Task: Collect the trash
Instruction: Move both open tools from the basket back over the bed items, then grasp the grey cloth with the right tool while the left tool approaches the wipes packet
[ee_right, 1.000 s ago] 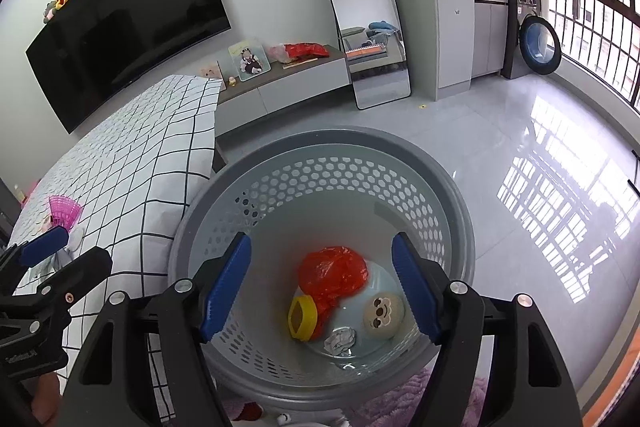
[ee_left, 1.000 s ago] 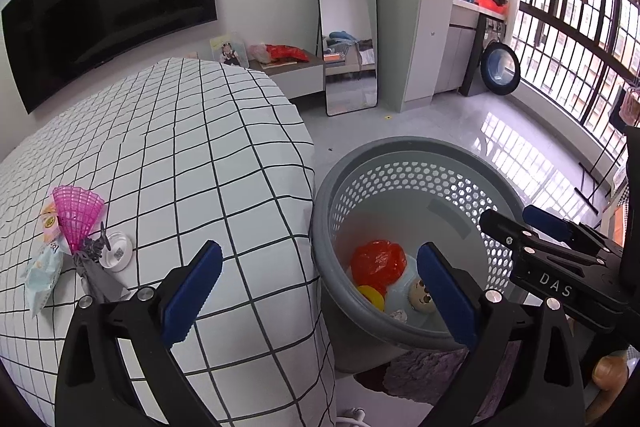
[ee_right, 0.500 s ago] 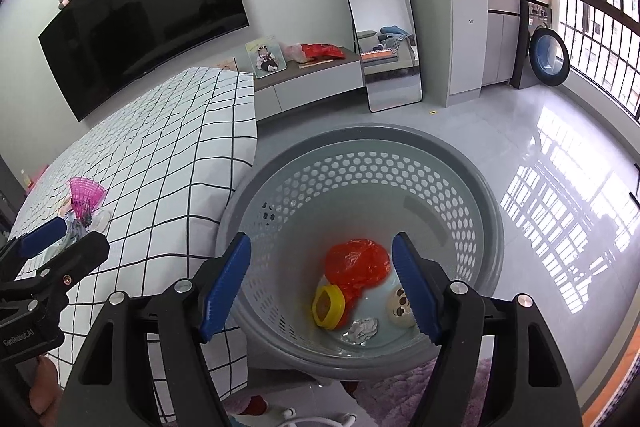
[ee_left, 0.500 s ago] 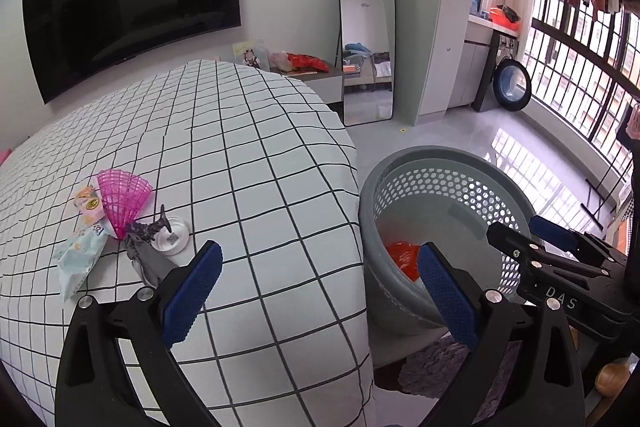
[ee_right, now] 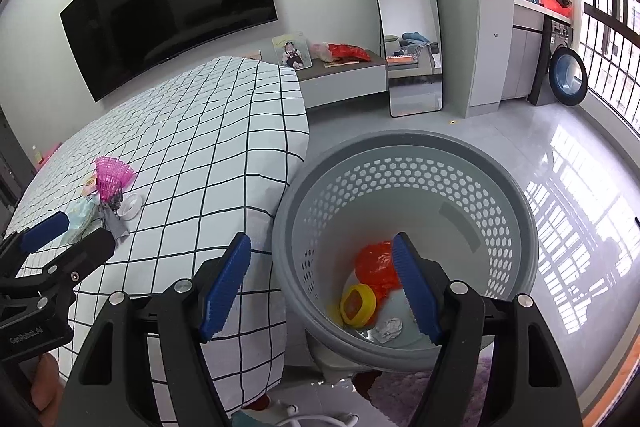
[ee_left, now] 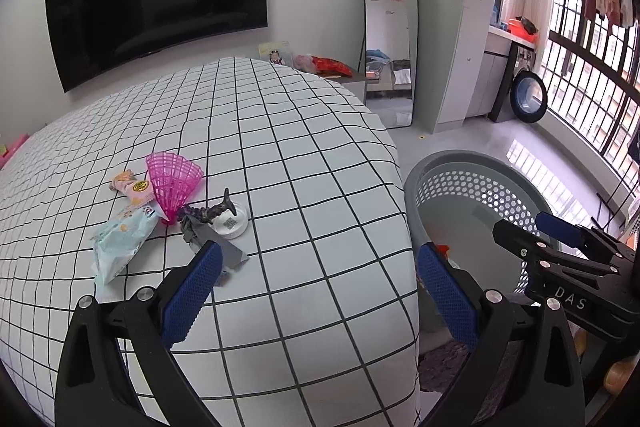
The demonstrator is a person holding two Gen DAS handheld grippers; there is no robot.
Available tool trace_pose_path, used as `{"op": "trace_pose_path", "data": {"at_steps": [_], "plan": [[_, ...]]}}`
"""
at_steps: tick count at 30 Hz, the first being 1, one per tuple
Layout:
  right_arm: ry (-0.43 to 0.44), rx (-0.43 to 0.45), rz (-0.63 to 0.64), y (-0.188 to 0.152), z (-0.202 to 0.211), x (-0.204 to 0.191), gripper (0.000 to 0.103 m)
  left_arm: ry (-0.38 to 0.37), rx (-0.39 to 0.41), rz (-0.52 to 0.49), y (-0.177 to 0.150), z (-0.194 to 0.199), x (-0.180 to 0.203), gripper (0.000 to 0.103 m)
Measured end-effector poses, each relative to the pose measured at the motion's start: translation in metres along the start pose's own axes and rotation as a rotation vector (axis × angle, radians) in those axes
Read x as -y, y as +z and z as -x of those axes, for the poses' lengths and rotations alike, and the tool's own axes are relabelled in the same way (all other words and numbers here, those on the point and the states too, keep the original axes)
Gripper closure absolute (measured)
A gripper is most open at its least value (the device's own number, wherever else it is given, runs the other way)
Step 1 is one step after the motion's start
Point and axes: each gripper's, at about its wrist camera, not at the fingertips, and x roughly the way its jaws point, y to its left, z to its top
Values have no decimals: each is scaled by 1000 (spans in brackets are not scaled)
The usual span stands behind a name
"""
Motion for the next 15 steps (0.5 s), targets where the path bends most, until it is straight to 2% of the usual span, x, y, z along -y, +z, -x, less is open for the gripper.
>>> {"op": "trace_pose_path", "data": {"at_steps": [15], "plan": [[78, -11, 53, -3, -10, -45, 33, 91, 19, 66, -12, 22, -55, 7]]}}
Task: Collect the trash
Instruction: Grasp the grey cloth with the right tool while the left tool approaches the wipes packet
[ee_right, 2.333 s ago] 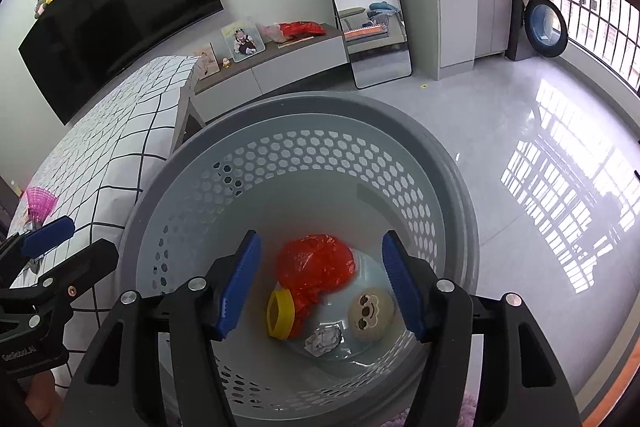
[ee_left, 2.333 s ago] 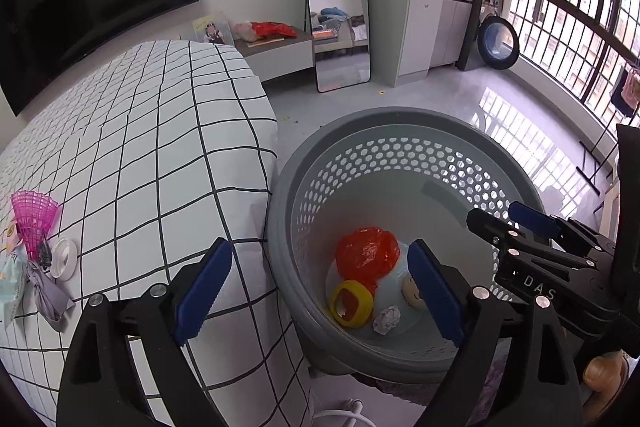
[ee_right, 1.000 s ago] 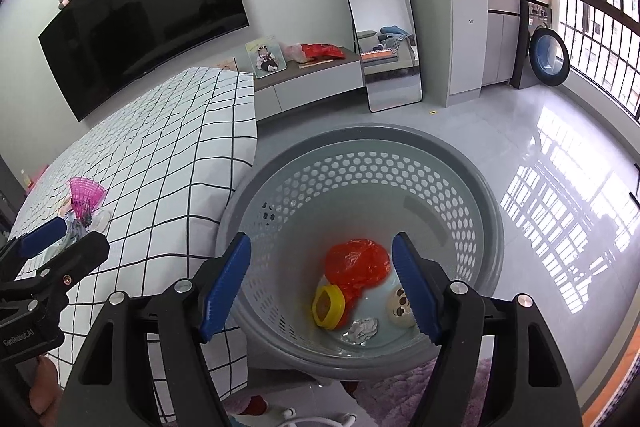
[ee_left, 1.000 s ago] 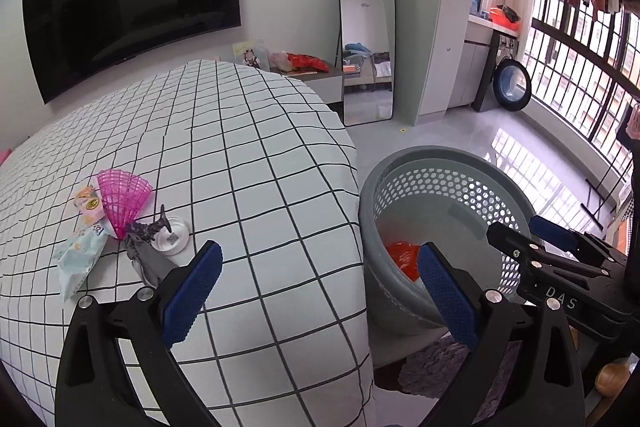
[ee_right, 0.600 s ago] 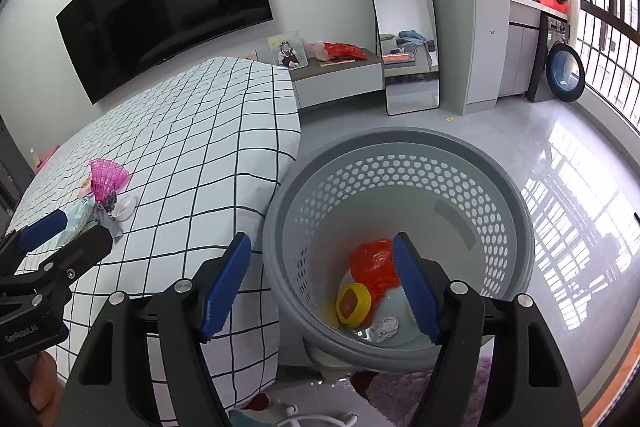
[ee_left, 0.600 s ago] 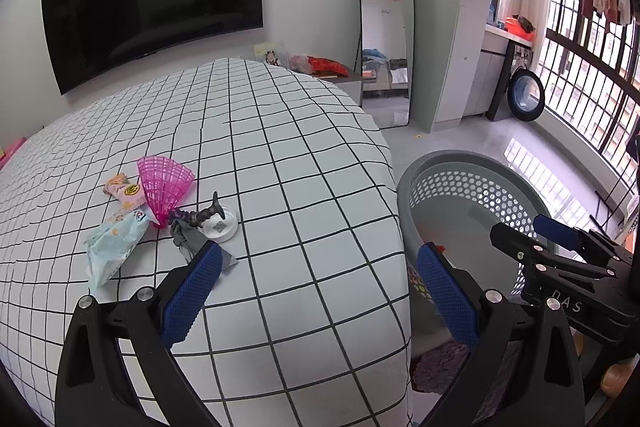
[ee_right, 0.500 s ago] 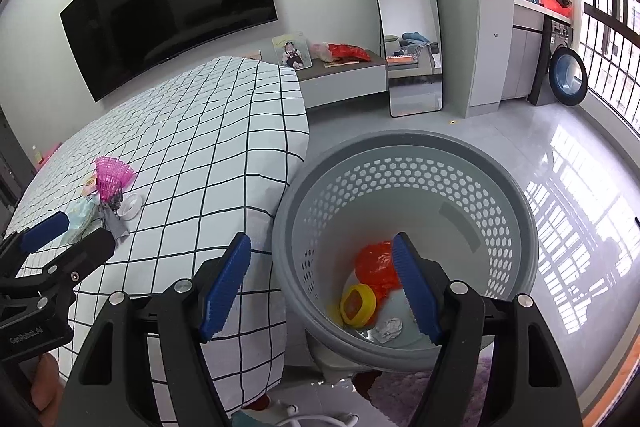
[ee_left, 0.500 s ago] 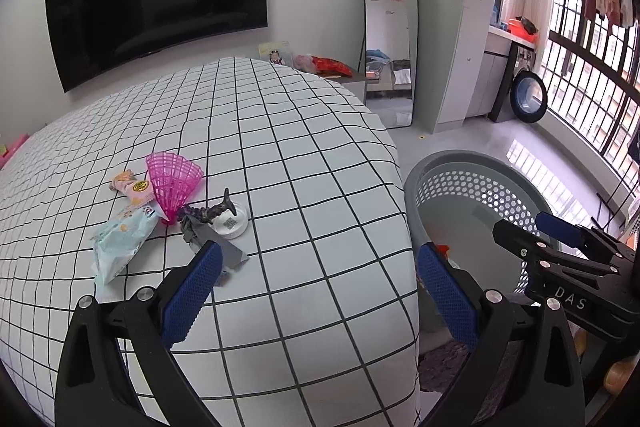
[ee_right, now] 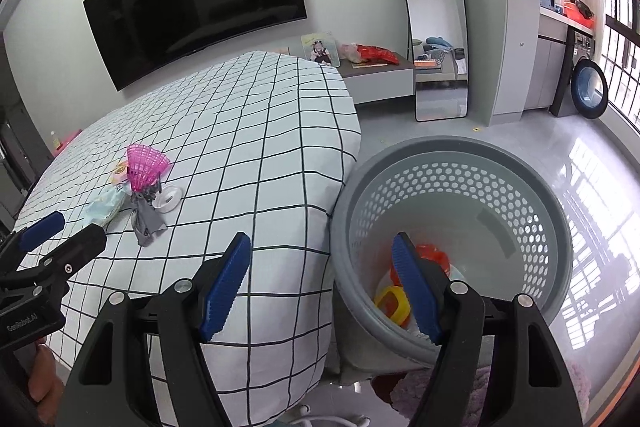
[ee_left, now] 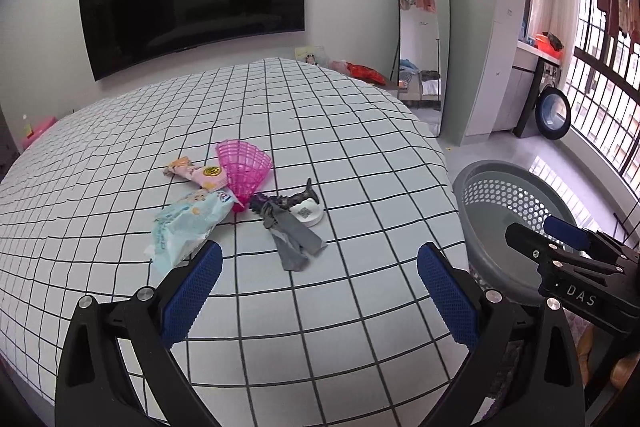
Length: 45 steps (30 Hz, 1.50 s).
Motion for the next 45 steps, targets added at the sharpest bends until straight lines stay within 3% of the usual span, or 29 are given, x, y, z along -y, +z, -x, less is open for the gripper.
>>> {"op": "trace_pose_path", "data": {"at_steps": [21, 33, 45], "plan": [[146, -83, 163, 4, -43, -89, 33, 201, -49, 130, -25, -2, -100, 7], [186, -141, 246, 15, -76, -140, 33, 223, -86, 160, -25, -23, -125, 7], [135, -196, 270, 22, -110, -168, 33, 225, -113, 187, -25, -38, -148, 7]]}}
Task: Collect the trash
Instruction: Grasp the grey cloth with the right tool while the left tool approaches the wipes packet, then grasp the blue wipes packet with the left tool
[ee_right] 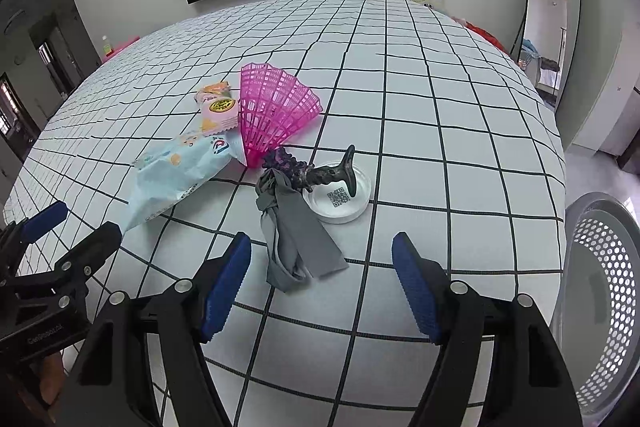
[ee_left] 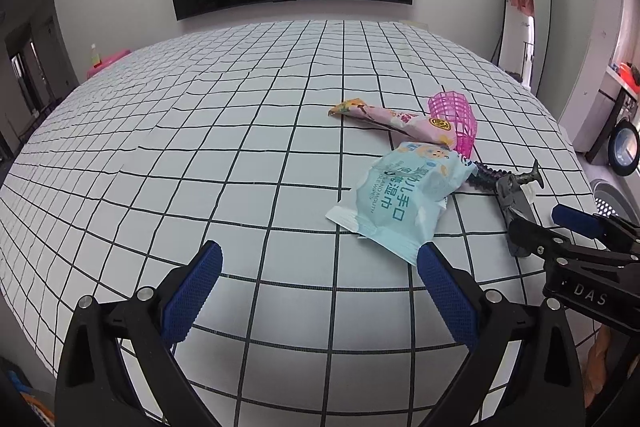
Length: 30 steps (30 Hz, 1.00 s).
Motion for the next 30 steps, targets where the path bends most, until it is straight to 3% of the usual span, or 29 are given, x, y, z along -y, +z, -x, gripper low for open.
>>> {"op": "trace_pose_path", "data": {"at_steps": [5, 8, 18, 30], "plan": [[-2, -13, 10, 6, -8, -6, 36, -1, 0, -17, 1, 1, -1, 7], [-12, -14, 27, 7, -10, -11, 43, -7, -2, -15, 3, 2, -2, 7], [0, 4, 49, 4, -1, -12, 83, -47, 5, -20, 12, 8, 7, 7], [34, 36, -46, -14, 29, 28, 85, -89, -26, -71, 24, -2, 26, 7]]}}
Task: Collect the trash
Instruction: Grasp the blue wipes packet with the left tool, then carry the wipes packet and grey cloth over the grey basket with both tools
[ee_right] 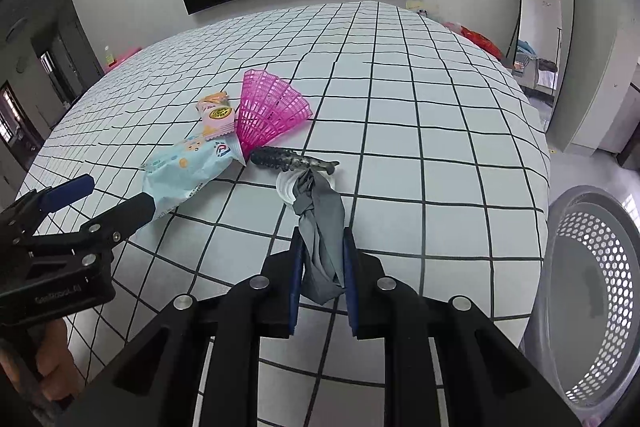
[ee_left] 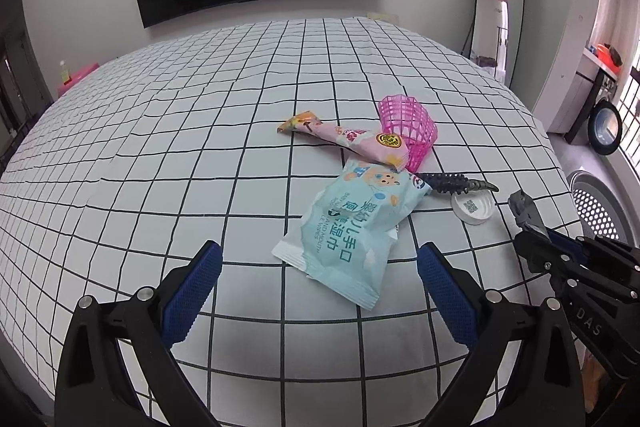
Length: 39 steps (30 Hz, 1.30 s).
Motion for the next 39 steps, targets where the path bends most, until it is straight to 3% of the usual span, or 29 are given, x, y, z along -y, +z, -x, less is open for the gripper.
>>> {"op": "trace_pose_path", "data": {"at_steps": [17, 24, 39], "plan": [[32, 20, -65, -9, 12, 21, 85, -22, -70, -43, 17, -44, 16, 8], [38, 16, -72, -10, 10, 24, 85, -51, -77, -39, 18, -45, 19, 39], [29, 37, -94, -18, 26, 30, 85, -45, -16, -51, -11, 6, 31, 41]]}}
